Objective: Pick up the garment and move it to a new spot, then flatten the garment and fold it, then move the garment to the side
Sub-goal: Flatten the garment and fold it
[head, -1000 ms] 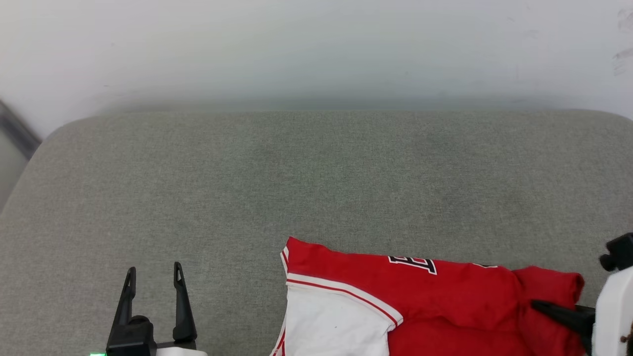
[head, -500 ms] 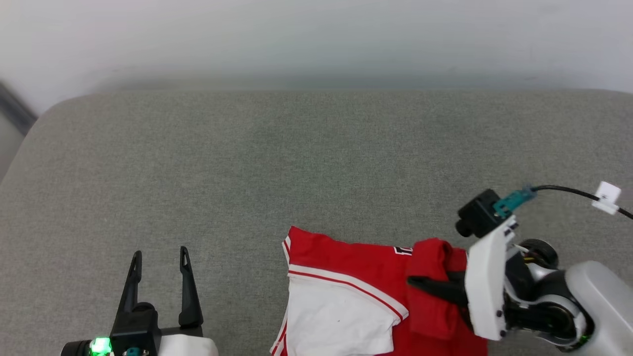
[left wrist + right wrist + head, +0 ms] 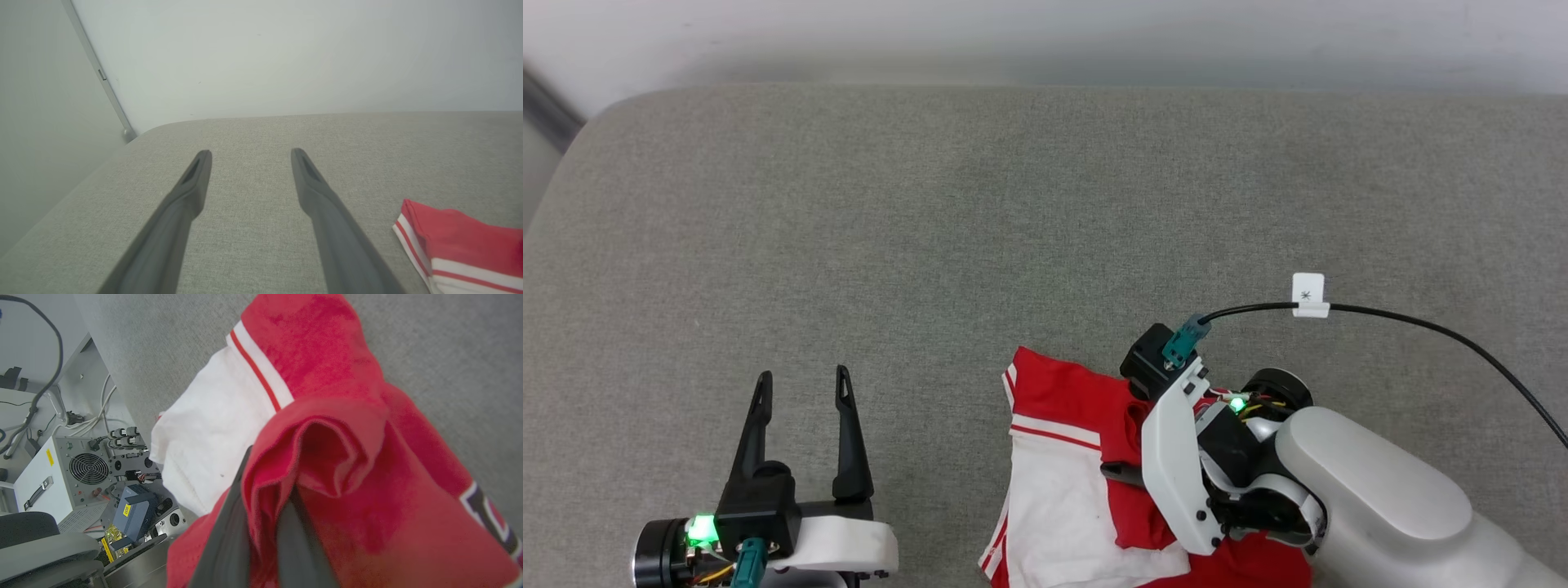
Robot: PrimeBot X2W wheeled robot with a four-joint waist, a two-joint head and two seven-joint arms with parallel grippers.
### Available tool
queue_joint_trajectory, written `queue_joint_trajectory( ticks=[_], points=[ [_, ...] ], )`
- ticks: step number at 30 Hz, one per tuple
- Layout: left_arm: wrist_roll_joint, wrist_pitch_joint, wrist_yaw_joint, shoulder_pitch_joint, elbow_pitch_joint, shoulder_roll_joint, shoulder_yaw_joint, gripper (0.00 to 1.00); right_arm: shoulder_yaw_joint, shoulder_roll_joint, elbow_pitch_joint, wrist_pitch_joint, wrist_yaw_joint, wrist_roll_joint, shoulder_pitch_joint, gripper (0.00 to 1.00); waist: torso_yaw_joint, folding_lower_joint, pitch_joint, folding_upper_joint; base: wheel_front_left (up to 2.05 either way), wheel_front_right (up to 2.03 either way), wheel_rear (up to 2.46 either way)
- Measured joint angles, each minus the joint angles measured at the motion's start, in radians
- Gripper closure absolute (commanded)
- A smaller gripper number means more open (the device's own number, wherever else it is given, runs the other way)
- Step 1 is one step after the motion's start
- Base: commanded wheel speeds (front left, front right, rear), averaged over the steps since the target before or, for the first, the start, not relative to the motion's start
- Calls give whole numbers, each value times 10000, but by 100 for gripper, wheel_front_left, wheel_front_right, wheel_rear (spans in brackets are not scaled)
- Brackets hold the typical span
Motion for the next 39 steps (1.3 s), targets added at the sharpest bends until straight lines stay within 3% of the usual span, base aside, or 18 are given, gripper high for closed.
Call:
queue_joint_trajectory(
  ticks=[6,7,8,9,16,20,23,30,34,39],
  points=[
    [-6,0,-8,-59,58,-40,-21,0,859,192,1164,-892,0,17,-254,100,33,0,205,0,0,0,0],
    [-17,0,-8,-60,65,-46,-13,0,986,190,1241,-1003,0,35,-286,94,24,0,201,0,0,0,0],
    [-44,0,-8,-60,75,-56,-8,0,1120,165,1283,-1120,0,44,-347,55,8,0,184,0,0,0,0],
    [-46,0,-8,-59,92,-58,6,0,1208,136,1289,-1279,0,109,-395,0,-8,0,152,0,0,0,0],
    [29,0,-40,133,121,-69,144,0,941,-652,426,-3674,2,-146,-853,0,-203,0,-363,0,0,0,0],
    [29,0,-48,345,81,-69,222,0,-115,-1127,405,-5622,0,-930,-956,0,-413,0,-691,0,0,0,0],
    [31,0,-54,523,40,-71,274,0,-1348,-1141,754,-7104,0,-1824,-810,0,-573,0,-927,0,0,0,0],
    [33,0,-94,862,-40,-75,360,0,-4399,-681,1639,-9474,2,-4057,722,0,-840,0,-1352,0,0,0,0],
    [27,0,-107,1002,-82,-77,397,0,-5979,-263,1400,-9797,2,-5398,1903,0,-902,0,-1475,0,0,0,0],
    [13,0,-136,1111,-100,-84,435,0,-7873,821,201,-9854,0,-6307,3521,0,-971,-1,-1584,0,0,0,0]
  ],
)
